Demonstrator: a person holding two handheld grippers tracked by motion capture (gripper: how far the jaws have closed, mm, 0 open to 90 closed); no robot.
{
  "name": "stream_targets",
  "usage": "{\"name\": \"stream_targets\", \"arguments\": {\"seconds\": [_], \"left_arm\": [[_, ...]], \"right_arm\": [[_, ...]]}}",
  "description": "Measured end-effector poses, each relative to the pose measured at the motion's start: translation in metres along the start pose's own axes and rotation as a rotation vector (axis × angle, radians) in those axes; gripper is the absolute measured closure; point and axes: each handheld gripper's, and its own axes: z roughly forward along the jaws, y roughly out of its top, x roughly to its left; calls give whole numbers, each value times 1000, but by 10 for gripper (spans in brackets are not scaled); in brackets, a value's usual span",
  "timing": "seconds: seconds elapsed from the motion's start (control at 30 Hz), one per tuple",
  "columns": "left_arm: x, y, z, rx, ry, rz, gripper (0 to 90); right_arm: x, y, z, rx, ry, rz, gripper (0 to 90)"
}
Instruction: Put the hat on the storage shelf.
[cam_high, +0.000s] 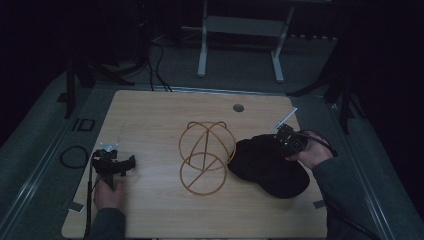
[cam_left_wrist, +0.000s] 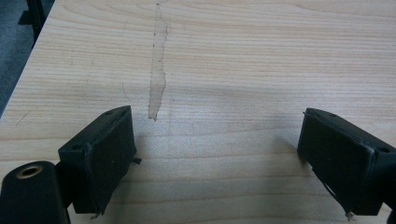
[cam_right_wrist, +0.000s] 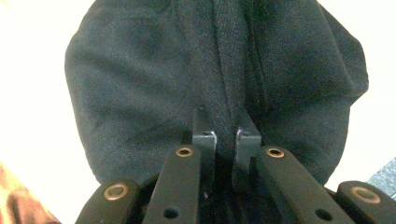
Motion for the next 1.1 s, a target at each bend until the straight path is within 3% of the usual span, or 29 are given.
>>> {"name": "stream_targets", "arguments": {"seconds": [0.73, 1.1], "left_arm": [[0, 0, 0, 0, 0, 0, 108], [0, 0, 0, 0, 0, 0, 108]], "right_arm": [[-6, 0, -22, -70, -20, 13, 838], [-12, -2, -30, -141, -19, 34, 837]]}}
